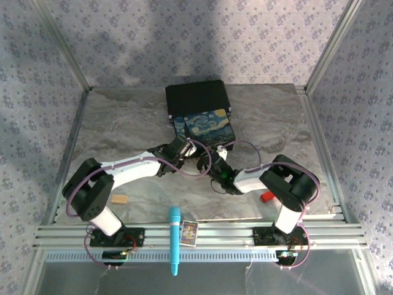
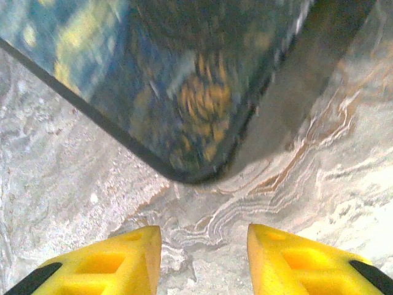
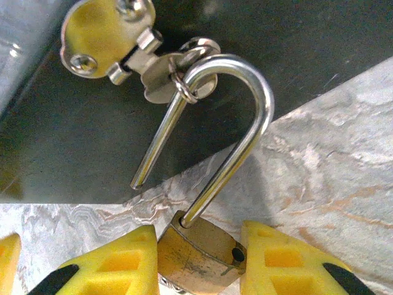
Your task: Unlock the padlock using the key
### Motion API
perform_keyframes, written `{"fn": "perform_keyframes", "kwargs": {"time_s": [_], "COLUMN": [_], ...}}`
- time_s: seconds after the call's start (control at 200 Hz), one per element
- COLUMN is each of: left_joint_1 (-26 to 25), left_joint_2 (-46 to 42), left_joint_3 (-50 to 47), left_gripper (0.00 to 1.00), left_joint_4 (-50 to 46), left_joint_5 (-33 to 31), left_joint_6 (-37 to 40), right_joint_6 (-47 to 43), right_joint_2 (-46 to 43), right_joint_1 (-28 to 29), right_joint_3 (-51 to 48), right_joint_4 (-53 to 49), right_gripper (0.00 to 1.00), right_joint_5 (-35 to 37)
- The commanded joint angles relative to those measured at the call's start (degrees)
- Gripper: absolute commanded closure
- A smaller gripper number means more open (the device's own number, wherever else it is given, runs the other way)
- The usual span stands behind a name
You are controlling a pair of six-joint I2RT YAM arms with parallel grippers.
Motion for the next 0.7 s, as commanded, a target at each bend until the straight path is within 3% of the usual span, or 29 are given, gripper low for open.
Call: {"fn": "perform_keyframes", "kwargs": {"time_s": [0.0, 0.085, 0.225, 0.345, 0.45, 0.695], "left_joint_1": [0.8, 0.8, 0.1, -0.7, -2.3, 0.5], "left_joint_2": [0.9, 0.2, -5.5, -7.2, -6.0, -1.0], "left_joint_3": [0.0, 1.3, 3.5, 6.8, 5.8, 4.9], "left_gripper": [0.58, 0.59, 0.57, 0.39, 0.33, 0.40], "left_joint_4": [-2.3, -3.2, -3.7, -5.1, -0.9, 7.6], "left_joint_5": [-1.9, -0.9, 6.0, 7.5, 7.1, 16.1], "left_joint_6": [-0.5, -1.7, -2.6, 1.5, 11.3, 16.1], "right_joint_6": [1.9, 1.9, 2.1, 2.3, 2.6, 1.1], "right_joint_2": [-1.1, 0.1, 0.8, 0.7, 0.8, -1.2], "right_joint_1": [-0.9, -0.9, -0.6, -1.2, -2.1, -2.2], "right_joint_3": [0.1, 1.1, 0.7, -1.0, -2.2, -2.4], "right_joint_4": [2.7, 1.8, 0.5, 0.3, 1.1, -0.8], "right_gripper": [0.78, 0.79, 0.79, 0.78, 0.78, 0.78], "right_joint_5": [2.8, 1.6, 0.4, -0.6, -1.8, -1.3]}}
